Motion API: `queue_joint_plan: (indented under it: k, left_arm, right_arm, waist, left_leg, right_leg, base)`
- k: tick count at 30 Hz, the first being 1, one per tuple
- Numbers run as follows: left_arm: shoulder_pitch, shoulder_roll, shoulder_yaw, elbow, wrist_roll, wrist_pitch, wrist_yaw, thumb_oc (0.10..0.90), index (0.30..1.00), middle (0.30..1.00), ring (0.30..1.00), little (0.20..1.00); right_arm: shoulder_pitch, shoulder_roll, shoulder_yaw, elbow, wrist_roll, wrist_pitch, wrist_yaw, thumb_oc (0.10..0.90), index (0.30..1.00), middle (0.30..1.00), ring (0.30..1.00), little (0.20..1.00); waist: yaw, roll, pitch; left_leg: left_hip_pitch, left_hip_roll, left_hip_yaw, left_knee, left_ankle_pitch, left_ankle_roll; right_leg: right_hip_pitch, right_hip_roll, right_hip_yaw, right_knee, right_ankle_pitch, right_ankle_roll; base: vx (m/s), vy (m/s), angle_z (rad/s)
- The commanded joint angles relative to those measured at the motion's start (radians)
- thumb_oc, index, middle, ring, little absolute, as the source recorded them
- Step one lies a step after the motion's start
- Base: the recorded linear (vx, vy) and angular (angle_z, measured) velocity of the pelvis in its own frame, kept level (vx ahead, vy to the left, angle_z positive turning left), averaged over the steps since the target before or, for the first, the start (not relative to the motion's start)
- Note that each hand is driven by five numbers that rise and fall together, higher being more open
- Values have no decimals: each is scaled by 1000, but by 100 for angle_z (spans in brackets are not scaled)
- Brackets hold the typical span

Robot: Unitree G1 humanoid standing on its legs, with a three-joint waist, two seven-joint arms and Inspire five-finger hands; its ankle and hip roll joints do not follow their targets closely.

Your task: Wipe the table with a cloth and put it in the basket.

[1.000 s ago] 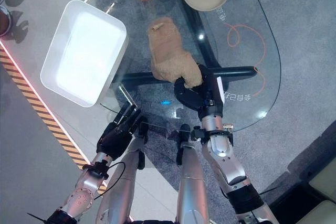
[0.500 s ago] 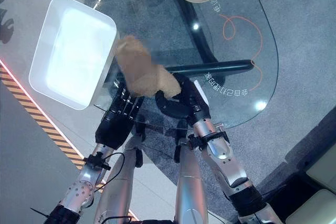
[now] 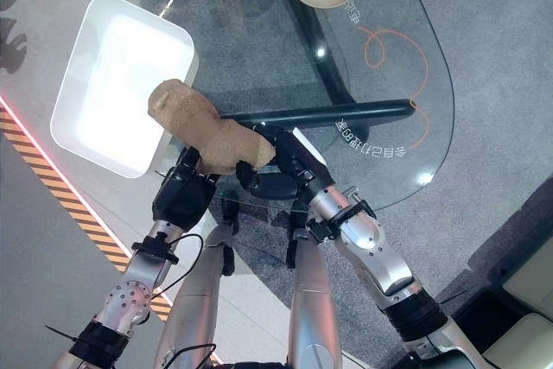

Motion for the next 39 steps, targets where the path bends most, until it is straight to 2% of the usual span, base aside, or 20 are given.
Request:
queue_joint_plan:
  k: [1,5,9,16,31,39]
  left_arm:
    - [-20,-4,21,-176,24,-71,-133,800,900,900,900,900]
    - [-29,-5,25,-200,8,-88,-164,800,900,900,900,900]
    - [-44,-19,35,-210,-44,-134,-170,800,900,900,900,900]
    - [-59,-35,63,-223,-90,-165,-184,800,900,900,900,900]
    - [-87,-60,75,-238,-45,-163,-210,800,900,900,900,900]
    - [-103,-61,59,-240,42,-176,-219,800,900,900,900,900]
  right_arm:
    - [-51,-14,73,-148,-132,-25,-9,100,300,300,300,200]
    - [-62,-25,90,-144,-170,3,10,100,300,300,300,200]
    - [-89,-33,123,-147,-216,60,99,100,300,300,300,200]
    - [-119,-64,142,-148,-246,106,135,100,300,300,300,200]
    - [-133,-50,141,-135,-255,130,170,100,300,300,300,200]
    - [-130,-38,129,-129,-260,126,161,100,300,300,300,200]
  waist:
    - [10,-18,-26]
    - [13,-15,-26]
    - [18,-17,-26]
    - [24,-27,-26]
    - [25,-30,-26]
    - [22,-31,-26]
  left_leg:
    - [-24,-69,39,160,-149,33]
    - [-23,-72,36,152,-144,33]
    - [-23,-77,30,151,-142,32]
    - [-19,-79,25,150,-141,29]
    - [-27,-84,19,146,-140,31]
    - [-28,-86,19,140,-138,32]
  right_leg:
    - [36,65,-46,-179,136,-5]
    - [36,65,-48,-182,135,-7]
    - [35,65,-52,-179,133,-8]
    - [40,65,-55,-179,131,-9]
    - [24,70,-50,-170,130,-9]
    - [22,72,-46,-174,132,-7]
  base:
    - [0,0,0]
    - [0,0,0]
    - [0,0,0]
    - [0,-7,1]
    - [0,-2,0]
    - [3,3,2]
